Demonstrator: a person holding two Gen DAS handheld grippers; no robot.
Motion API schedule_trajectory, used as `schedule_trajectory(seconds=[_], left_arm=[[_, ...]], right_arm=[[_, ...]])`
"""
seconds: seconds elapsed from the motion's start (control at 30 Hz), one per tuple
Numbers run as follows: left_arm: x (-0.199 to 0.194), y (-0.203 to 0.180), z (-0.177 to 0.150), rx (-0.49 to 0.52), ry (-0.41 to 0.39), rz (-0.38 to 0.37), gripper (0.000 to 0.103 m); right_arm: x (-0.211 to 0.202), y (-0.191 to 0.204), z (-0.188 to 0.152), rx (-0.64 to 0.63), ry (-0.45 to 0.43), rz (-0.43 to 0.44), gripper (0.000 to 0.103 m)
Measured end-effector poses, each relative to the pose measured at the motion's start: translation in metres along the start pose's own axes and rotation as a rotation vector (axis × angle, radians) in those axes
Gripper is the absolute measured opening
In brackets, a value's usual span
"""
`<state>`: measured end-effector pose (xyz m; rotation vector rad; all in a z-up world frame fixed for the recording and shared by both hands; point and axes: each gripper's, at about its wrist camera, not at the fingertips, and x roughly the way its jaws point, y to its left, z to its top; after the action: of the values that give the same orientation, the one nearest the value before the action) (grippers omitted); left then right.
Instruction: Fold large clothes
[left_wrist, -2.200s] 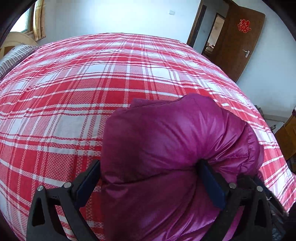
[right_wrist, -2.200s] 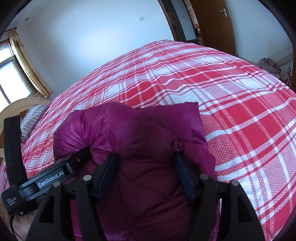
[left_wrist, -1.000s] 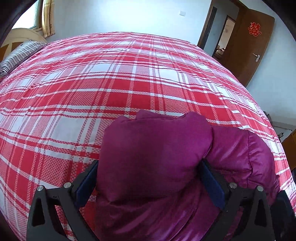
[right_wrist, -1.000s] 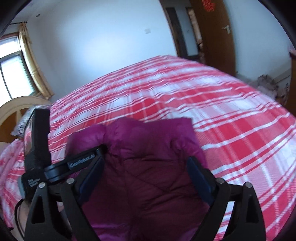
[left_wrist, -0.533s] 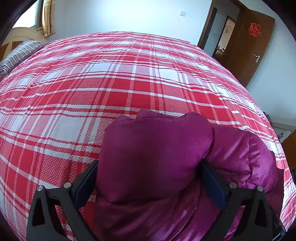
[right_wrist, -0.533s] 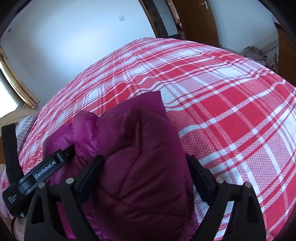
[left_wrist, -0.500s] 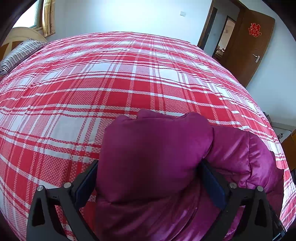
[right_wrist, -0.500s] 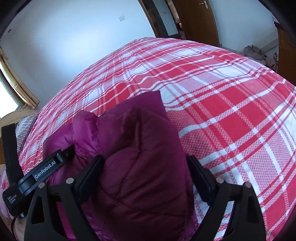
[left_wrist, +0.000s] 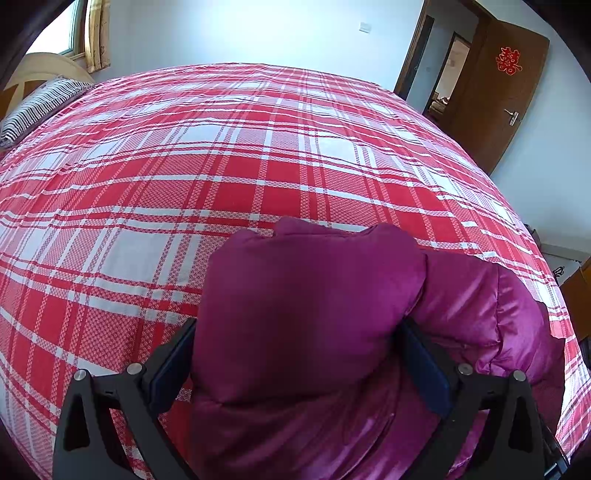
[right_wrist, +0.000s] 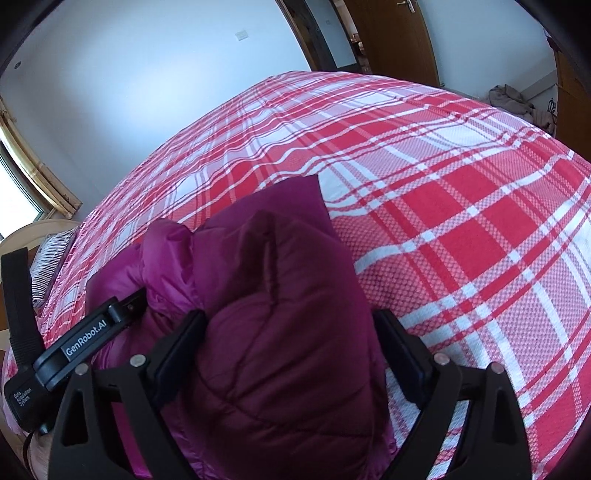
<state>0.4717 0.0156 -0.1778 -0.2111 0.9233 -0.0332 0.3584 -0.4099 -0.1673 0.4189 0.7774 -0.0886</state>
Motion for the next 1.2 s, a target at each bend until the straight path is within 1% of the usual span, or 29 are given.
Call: schedule_trajectory(seconds=[0.77,0.83,0.87,0.9,0.93,0.97,1.03,1.07,1.13,1.2], left_arm=[[-0.001,0.000,0.000,-0.003,0.000,-0.008,0.102],[-0.002,0.008,0.002,-0.031,0.014,-0.066,0.102],[-0.006,0.016,0.002,-0.047,0.030,-0.129,0.102],[-0.011,0.023,0.001,-0.045,0.046,-0.171,0.102],[-0.017,0.029,-0.001,-0.038,0.053,-0.188,0.102],[-0.025,0.036,-0.003,-0.029,0.049,-0.190,0.102],[-0.050,0.054,-0.017,-0.008,0.005,-0.215,0.102],[-0.059,0.061,-0.024,-0.007,0.000,-0.230,0.102],[-0.073,0.078,-0.044,-0.038,-0.007,-0.273,0.102],[-0.071,0.086,-0.058,-0.067,0.037,-0.328,0.102]], right_arm=[[0.000,0.000,-0.001,-0.001,-0.003,-0.002,0.094],[0.000,0.000,-0.001,0.001,-0.003,0.002,0.095],[0.000,0.000,0.000,0.002,-0.002,0.005,0.095],[0.000,-0.001,0.000,0.003,0.000,0.014,0.096],[0.000,-0.002,0.002,0.001,0.012,0.037,0.097],[-0.002,-0.004,0.004,-0.006,0.033,0.063,0.097],[-0.008,-0.009,0.007,-0.019,0.067,0.113,0.096],[-0.014,-0.015,0.008,-0.019,0.082,0.153,0.096],[-0.021,-0.028,0.007,0.005,0.086,0.208,0.095],[-0.023,-0.036,0.003,0.013,0.087,0.248,0.091]])
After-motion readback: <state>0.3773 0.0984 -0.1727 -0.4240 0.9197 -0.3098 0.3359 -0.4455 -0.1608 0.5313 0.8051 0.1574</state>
